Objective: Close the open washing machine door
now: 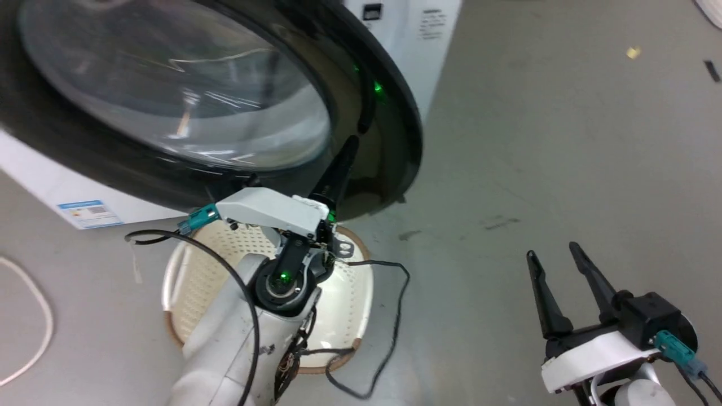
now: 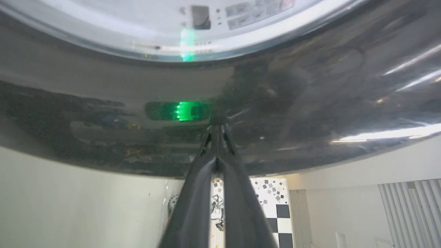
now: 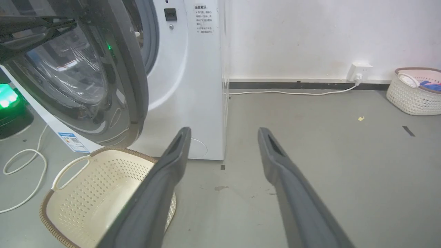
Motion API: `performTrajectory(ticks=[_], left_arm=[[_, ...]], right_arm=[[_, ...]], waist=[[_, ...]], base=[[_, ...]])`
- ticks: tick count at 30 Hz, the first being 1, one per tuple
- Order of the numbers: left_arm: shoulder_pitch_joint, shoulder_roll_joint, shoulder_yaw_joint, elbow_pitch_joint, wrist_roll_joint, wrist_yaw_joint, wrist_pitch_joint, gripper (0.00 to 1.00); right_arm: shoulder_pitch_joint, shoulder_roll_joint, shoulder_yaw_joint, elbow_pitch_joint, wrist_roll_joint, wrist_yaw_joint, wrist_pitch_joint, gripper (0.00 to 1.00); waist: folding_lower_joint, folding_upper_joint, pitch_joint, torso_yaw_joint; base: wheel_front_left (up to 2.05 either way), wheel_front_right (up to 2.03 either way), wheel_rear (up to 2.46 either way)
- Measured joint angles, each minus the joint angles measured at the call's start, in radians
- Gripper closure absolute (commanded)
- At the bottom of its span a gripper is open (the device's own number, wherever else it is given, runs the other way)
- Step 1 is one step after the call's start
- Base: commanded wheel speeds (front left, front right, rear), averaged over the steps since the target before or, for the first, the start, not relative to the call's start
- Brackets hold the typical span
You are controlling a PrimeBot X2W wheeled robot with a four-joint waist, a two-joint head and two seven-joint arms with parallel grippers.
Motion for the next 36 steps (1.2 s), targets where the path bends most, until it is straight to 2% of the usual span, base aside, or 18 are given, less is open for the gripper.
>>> performTrajectory(ticks=[4, 5, 6, 7, 11, 13, 15, 19, 22, 23, 26, 29, 36], left_arm=[[0.040, 0.022, -0.020, -0.071, 0.092, -0.002, -0.047, 1.00], [0.065, 0.041, -0.034, -0.097, 0.132, -0.002, -0.068, 0.96], [0.095, 0.061, -0.049, -0.122, 0.175, -0.002, -0.091, 0.23], [0.126, 0.086, -0.068, -0.149, 0.221, -0.002, -0.118, 0.00], [0.250, 0.205, -0.124, -0.211, 0.430, -0.002, -0.195, 0.00], [0.302, 0.254, -0.111, -0.218, 0.543, -0.002, -0.208, 0.00], [0.349, 0.286, -0.049, -0.234, 0.717, 0.022, -0.211, 0.00], [0.470, 0.240, 0.140, -0.336, 1.001, 0.067, -0.212, 0.00], [0.551, 0.216, 0.195, -0.417, 1.297, 0.123, -0.212, 0.00], [0.575, 0.206, 0.209, -0.434, 1.362, 0.141, -0.212, 0.00], [0.643, 0.150, 0.252, -0.474, 1.459, 0.166, -0.212, 0.00], [0.690, 0.139, 0.258, -0.475, 1.539, 0.167, -0.212, 0.00], [0.716, 0.113, 0.270, -0.398, 1.592, 0.148, -0.212, 0.00]], right_arm=[[0.002, 0.000, 0.007, -0.026, 0.013, 0.000, 0.000, 0.00], [0.004, 0.000, 0.013, -0.035, 0.020, 0.000, 0.000, 0.00], [0.009, 0.000, 0.013, -0.044, 0.021, 0.000, 0.000, 0.00], [0.017, -0.001, 0.015, -0.049, 0.023, 0.000, 0.000, 0.00], [0.064, -0.012, 0.010, -0.048, 0.022, 0.000, 0.000, 0.00], [0.081, -0.017, 0.008, -0.049, 0.022, 0.000, 0.000, 0.00], [0.092, -0.020, 0.006, -0.052, 0.022, 0.000, 0.000, 0.00], [0.109, -0.024, 0.003, -0.055, 0.022, 0.000, 0.000, 0.00], [0.123, -0.026, 0.007, -0.058, 0.022, 0.000, 0.000, 0.00], [0.127, -0.026, 0.011, -0.058, 0.022, 0.000, 0.000, 0.00], [0.136, -0.026, 0.024, -0.058, 0.022, 0.000, 0.000, 0.00], [0.140, -0.026, 0.029, -0.056, 0.022, 0.000, 0.000, 0.00], [0.142, -0.026, 0.048, -0.054, 0.015, 0.000, 0.000, 0.00]], waist=[[0.0000, 0.0000, -0.030, 0.044], [-0.0001, 0.0000, -0.040, 0.056], [-0.0002, 0.0000, -0.050, 0.069], [-0.0002, 0.0000, -0.060, 0.083], [-0.0002, 0.0000, -0.107, 0.140], [-0.0002, 0.0000, -0.131, 0.171], [-0.0003, 0.0000, -0.153, 0.202], [-0.0003, 0.0000, -0.190, 0.263], [-0.0003, -0.0001, -0.214, 0.302], [-0.0003, -0.0001, -0.221, 0.313], [-0.0003, 0.0000, -0.241, 0.342], [-0.0002, -0.0001, -0.253, 0.360], [-0.0001, -0.0001, -0.245, 0.377]], base=[[0.00, 0.00, 0.00], [0.00, 0.00, 0.00], [0.00, 0.00, 0.00], [0.00, 0.00, 0.00], [0.00, 0.00, 0.00], [0.00, 0.00, 0.00], [0.00, 0.00, 0.00], [0.00, 0.00, 0.00], [0.00, 0.00, 0.00], [0.00, 0.00, 0.00], [0.00, 0.00, 0.00], [0.00, 0.00, 0.00], [0.00, 0.00, 0.00]])
